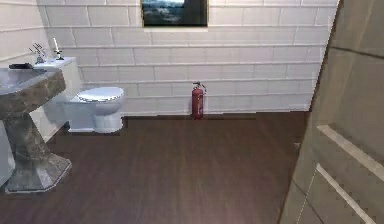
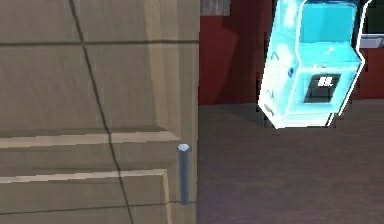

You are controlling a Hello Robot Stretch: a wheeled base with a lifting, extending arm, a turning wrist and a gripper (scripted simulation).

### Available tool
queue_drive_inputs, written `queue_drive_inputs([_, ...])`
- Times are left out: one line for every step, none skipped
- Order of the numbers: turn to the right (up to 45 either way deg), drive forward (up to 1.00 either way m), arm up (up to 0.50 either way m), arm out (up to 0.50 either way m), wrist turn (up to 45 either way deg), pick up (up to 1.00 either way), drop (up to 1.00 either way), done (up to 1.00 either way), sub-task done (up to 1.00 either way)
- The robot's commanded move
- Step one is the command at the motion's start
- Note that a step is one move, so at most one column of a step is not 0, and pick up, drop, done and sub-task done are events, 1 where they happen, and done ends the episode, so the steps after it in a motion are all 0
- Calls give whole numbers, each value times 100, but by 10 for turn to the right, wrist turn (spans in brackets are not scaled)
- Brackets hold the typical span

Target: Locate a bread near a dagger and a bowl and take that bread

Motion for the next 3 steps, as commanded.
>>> queue_drive_inputs([0,10,0,0,0,0,0,0,0])
queue_drive_inputs([90,0,0,0,0,0,0,0,0])
queue_drive_inputs([0,100,0,0,0,0,0,0,0])
